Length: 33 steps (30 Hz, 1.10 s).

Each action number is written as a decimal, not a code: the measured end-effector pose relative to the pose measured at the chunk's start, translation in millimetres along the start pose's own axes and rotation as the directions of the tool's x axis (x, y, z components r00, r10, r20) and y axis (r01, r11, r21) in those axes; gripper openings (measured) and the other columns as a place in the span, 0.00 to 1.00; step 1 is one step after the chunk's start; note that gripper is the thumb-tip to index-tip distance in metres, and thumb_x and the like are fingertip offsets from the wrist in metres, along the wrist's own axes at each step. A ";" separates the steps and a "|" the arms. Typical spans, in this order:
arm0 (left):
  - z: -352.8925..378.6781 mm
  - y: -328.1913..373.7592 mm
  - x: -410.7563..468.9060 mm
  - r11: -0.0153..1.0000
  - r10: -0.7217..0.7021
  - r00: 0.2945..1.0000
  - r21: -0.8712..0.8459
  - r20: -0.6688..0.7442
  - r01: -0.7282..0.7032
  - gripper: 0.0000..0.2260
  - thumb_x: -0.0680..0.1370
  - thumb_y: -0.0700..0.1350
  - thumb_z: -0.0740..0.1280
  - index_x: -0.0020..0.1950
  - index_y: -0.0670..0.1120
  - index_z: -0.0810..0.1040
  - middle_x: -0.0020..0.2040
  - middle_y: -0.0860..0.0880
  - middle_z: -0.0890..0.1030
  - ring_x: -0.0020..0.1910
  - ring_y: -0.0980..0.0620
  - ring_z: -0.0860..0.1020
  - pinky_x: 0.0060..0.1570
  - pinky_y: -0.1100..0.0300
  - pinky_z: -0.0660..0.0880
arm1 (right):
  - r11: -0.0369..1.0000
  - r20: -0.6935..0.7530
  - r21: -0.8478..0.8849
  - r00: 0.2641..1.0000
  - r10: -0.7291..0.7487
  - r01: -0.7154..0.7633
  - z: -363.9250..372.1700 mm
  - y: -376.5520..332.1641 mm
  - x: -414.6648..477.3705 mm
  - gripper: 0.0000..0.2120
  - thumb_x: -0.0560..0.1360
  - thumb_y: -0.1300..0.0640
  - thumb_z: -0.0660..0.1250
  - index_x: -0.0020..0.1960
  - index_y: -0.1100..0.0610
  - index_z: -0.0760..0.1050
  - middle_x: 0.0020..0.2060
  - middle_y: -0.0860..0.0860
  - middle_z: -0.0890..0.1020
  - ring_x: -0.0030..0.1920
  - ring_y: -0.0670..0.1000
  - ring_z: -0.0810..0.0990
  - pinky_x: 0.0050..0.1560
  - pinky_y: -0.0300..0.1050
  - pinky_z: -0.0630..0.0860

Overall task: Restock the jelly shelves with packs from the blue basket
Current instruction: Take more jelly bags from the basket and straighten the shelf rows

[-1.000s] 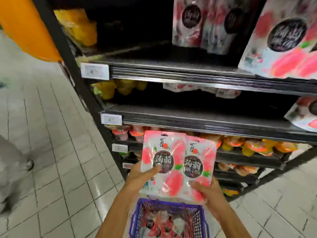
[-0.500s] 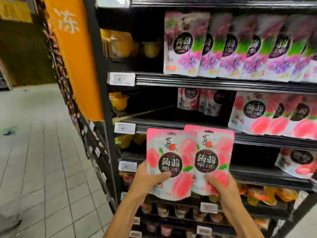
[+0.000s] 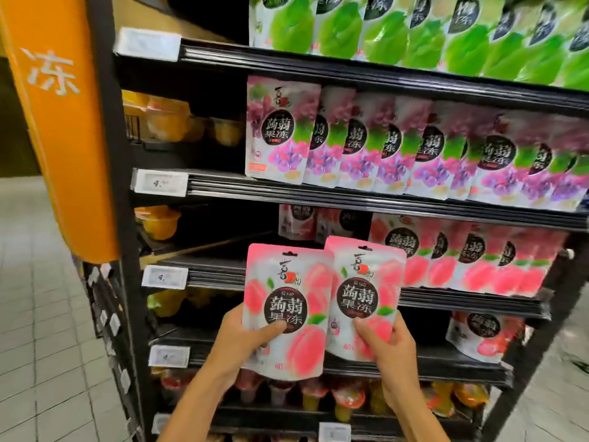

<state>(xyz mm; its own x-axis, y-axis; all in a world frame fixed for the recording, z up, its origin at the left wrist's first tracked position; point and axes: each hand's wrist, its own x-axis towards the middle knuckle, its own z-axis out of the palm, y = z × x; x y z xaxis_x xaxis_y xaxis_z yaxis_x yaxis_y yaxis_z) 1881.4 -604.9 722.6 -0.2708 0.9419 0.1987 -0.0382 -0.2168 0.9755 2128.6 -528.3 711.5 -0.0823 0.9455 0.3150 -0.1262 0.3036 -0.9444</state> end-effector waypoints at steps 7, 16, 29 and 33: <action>35.9 -4.6 34.8 0.998 -0.013 1.000 0.056 -0.024 0.014 0.20 0.64 0.49 0.81 0.53 0.45 0.82 0.46 0.43 0.86 0.45 0.35 0.83 0.44 0.45 0.82 | 0.998 -0.040 -0.041 0.998 -0.045 0.043 -22.9 -11.4 48.5 0.15 0.70 0.50 0.77 0.53 0.39 0.80 0.50 0.45 0.86 0.52 0.46 0.84 0.52 0.47 0.79; 50.1 -9.4 56.2 0.999 -0.009 0.999 0.032 -0.043 0.011 0.21 0.62 0.49 0.83 0.50 0.45 0.83 0.43 0.44 0.86 0.37 0.49 0.83 0.33 0.60 0.78 | 0.989 -0.043 -0.082 0.991 -0.129 0.125 -3.7 -27.6 103.7 0.18 0.71 0.50 0.76 0.59 0.44 0.77 0.58 0.44 0.82 0.61 0.46 0.78 0.64 0.53 0.75; 51.5 -18.8 66.3 0.999 0.006 0.998 0.033 -0.055 -0.004 0.22 0.62 0.48 0.81 0.54 0.47 0.82 0.48 0.46 0.86 0.48 0.47 0.85 0.40 0.58 0.81 | 0.942 0.003 -0.289 0.984 -0.180 0.173 0.1 -12.0 136.3 0.15 0.71 0.50 0.76 0.47 0.51 0.69 0.42 0.50 0.78 0.43 0.34 0.74 0.47 0.33 0.71; 49.0 -21.7 66.0 0.999 0.000 0.999 0.036 -0.042 0.001 0.22 0.61 0.47 0.83 0.52 0.48 0.83 0.48 0.46 0.87 0.47 0.48 0.85 0.37 0.61 0.80 | 0.915 0.041 -0.372 0.988 -0.151 0.155 -9.1 -8.0 129.3 0.22 0.70 0.50 0.77 0.58 0.56 0.72 0.51 0.51 0.81 0.54 0.53 0.79 0.54 0.49 0.77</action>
<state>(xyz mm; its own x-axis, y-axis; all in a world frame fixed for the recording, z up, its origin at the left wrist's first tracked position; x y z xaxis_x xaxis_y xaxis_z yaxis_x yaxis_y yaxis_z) 1911.4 -525.5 719.2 -0.3107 0.9303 0.1949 -0.0035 -0.2062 0.9785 2127.9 -407.4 758.9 -0.1027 0.8833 0.4575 0.2399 0.4683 -0.8504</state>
